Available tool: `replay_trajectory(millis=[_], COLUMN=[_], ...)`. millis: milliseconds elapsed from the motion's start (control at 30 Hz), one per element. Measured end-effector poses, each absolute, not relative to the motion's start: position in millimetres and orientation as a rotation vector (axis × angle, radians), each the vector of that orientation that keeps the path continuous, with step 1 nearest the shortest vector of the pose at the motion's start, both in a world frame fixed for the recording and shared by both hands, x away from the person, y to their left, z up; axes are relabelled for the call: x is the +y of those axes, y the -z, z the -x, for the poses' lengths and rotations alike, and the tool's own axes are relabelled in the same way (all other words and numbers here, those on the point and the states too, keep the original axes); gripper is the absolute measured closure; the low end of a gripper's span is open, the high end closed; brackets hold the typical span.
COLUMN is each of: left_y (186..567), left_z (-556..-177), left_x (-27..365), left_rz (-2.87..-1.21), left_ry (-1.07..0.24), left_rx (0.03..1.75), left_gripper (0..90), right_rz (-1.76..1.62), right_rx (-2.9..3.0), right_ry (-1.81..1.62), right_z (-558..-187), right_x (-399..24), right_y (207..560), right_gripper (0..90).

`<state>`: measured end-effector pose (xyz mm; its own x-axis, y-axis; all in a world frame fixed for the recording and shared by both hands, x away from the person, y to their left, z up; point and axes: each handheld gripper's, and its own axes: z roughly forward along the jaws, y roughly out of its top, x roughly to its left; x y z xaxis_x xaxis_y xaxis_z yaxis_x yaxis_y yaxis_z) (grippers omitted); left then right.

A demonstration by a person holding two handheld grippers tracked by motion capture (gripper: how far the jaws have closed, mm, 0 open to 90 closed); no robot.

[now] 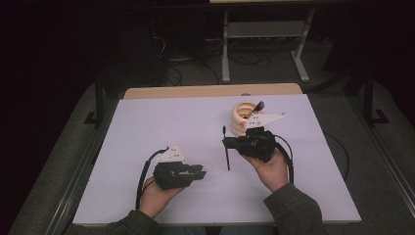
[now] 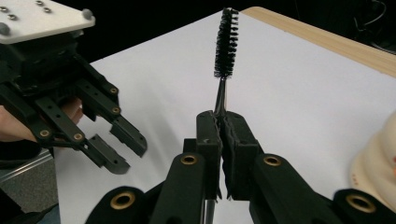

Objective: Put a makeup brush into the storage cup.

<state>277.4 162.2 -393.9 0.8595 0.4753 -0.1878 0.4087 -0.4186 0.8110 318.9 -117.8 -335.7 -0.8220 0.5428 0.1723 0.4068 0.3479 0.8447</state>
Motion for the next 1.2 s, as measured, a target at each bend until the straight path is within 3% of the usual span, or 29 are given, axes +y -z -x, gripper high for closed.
replay_trajectory(millis=[1200], left_y=[392], left_z=[-271], left_x=[201], left_rz=[-2.014], left_ry=[-0.170], left_rx=[0.713], left_gripper=[67.0], right_rz=[-0.999], right_rx=[2.375], right_ry=[-1.416], right_z=[-359], right_x=[-151], right_y=[299], right_gripper=[85.0])
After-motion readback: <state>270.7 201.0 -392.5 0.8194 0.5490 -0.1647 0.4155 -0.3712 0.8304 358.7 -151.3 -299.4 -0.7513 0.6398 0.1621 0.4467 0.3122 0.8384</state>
